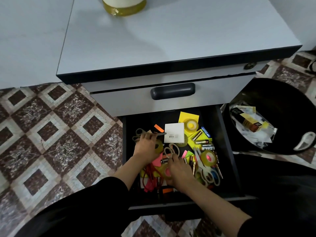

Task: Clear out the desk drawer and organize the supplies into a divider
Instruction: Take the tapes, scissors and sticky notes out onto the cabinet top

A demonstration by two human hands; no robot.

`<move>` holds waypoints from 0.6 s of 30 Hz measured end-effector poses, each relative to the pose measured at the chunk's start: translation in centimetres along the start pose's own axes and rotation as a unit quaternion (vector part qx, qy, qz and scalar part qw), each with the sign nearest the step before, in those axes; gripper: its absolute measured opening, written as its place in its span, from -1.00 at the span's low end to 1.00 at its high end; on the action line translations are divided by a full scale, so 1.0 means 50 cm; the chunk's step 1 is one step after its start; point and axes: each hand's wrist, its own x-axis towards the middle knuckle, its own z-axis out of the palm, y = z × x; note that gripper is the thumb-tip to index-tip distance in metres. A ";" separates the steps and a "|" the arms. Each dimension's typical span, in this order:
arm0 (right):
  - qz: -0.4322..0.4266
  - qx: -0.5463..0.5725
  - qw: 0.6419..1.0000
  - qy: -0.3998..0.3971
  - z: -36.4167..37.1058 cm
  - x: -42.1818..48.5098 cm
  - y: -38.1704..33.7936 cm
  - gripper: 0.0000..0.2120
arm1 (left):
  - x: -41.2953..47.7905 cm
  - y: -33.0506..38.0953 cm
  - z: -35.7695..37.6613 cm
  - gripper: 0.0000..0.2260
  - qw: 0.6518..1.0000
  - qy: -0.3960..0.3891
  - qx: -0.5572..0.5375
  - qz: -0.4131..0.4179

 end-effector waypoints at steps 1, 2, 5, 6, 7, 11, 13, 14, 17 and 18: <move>0.004 0.007 1.000 -0.002 -0.001 -0.002 0.001 -0.31 | -0.003 -0.002 0.001 -0.37 1.000 -0.003 0.005 -0.009; 0.009 0.016 1.000 -0.003 -0.002 -0.004 0.003 -0.28 | -0.004 -0.005 0.004 -0.38 1.000 -0.005 0.003 -0.016; 0.029 0.063 0.998 0.008 -0.012 -0.021 0.010 -0.23 | -0.024 -0.015 0.003 -0.37 0.999 0.004 -0.030 -0.031; 0.037 0.089 0.995 0.023 -0.020 -0.027 0.011 -0.24 | -0.031 -0.017 -0.001 -0.35 0.998 0.009 -0.047 -0.030; 0.047 0.119 0.991 0.043 -0.029 -0.034 0.014 -0.27 | -0.039 -0.018 -0.009 -0.34 0.997 0.014 -0.070 -0.029; 0.083 0.227 0.962 0.124 -0.085 -0.061 0.025 -0.34 | -0.087 -0.015 -0.060 -0.38 0.981 0.077 -0.177 -0.034; 0.083 0.267 0.946 0.162 -0.109 -0.074 0.028 -0.38 | -0.114 -0.012 -0.082 -0.42 0.973 0.100 -0.207 -0.028; 0.079 0.288 0.938 0.179 -0.120 -0.084 0.027 -0.40 | -0.131 -0.010 -0.093 -0.43 0.970 0.111 -0.215 -0.022; 0.056 0.335 0.914 0.222 -0.152 -0.114 0.027 -0.45 | -0.178 0.003 -0.136 -0.43 0.961 0.155 -0.229 0.015; 0.045 0.343 0.907 0.240 -0.166 -0.125 0.025 -0.47 | -0.195 0.010 -0.158 -0.44 0.956 0.175 -0.236 0.030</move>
